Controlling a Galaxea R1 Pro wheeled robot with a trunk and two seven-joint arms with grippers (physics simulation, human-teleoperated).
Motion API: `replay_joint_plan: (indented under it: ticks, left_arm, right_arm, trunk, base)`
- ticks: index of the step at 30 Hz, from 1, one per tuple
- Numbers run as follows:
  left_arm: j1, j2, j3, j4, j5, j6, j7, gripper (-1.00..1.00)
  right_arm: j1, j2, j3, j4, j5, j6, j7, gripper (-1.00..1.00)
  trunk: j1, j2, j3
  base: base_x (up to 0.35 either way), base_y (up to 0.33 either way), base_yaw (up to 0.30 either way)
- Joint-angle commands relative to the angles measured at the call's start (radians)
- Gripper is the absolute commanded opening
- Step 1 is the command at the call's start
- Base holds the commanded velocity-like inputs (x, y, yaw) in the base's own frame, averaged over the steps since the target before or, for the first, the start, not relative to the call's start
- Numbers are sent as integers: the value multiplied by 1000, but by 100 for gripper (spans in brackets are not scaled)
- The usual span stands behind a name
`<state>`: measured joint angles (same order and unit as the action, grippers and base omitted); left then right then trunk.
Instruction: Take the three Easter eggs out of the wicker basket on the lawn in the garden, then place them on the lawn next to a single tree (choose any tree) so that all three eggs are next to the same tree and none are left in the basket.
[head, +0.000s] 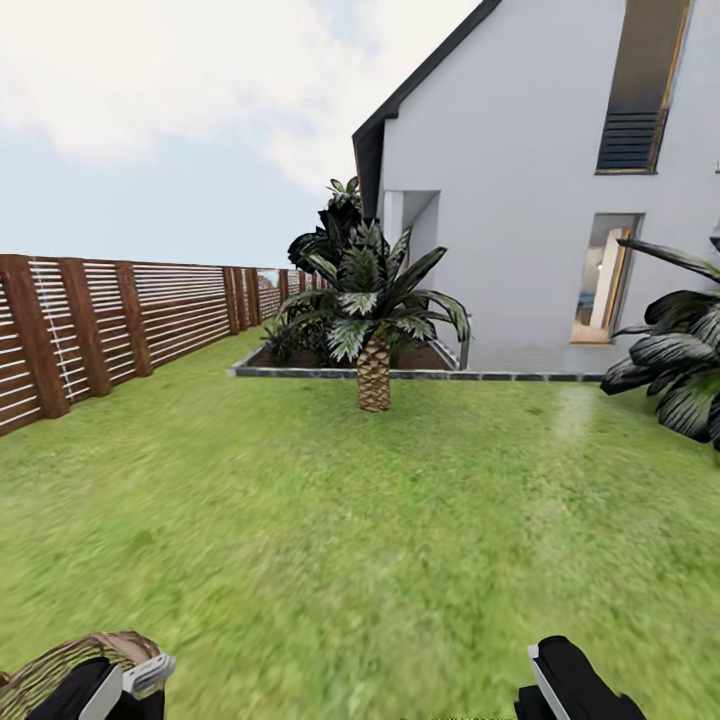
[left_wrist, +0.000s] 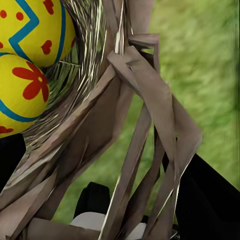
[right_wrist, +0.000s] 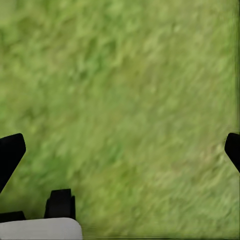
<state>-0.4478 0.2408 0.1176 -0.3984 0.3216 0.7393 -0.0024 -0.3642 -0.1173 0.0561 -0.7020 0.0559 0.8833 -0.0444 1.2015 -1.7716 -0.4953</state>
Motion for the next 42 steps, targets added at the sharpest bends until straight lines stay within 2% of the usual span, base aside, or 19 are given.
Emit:
replay_joint_plan:
  ticks: [1, 24, 42]
  left_arm:
    - [0, 0, 5, -2, -4, 6, 0, -100]
    - [0, 0, 5, -2, -4, 6, 1, -100]
    - [0, -13, 5, -1, -6, 5, 1, -100]
  right_arm:
    - [-1, -1, 5, -1, 3, 5, 0, 100]
    - [-1, 1, 5, -1, 4, 5, 0, 100]
    - [-1, -1, 5, -1, 4, -9, 0, 100]
  trunk:
    - [-4, 7, 2]
    - [-92, 168, 74]
    - [-161, 294, 131]
  base:
    - [0, 0, -300]
    - [0, 0, -300]
    - [0, 0, -300]
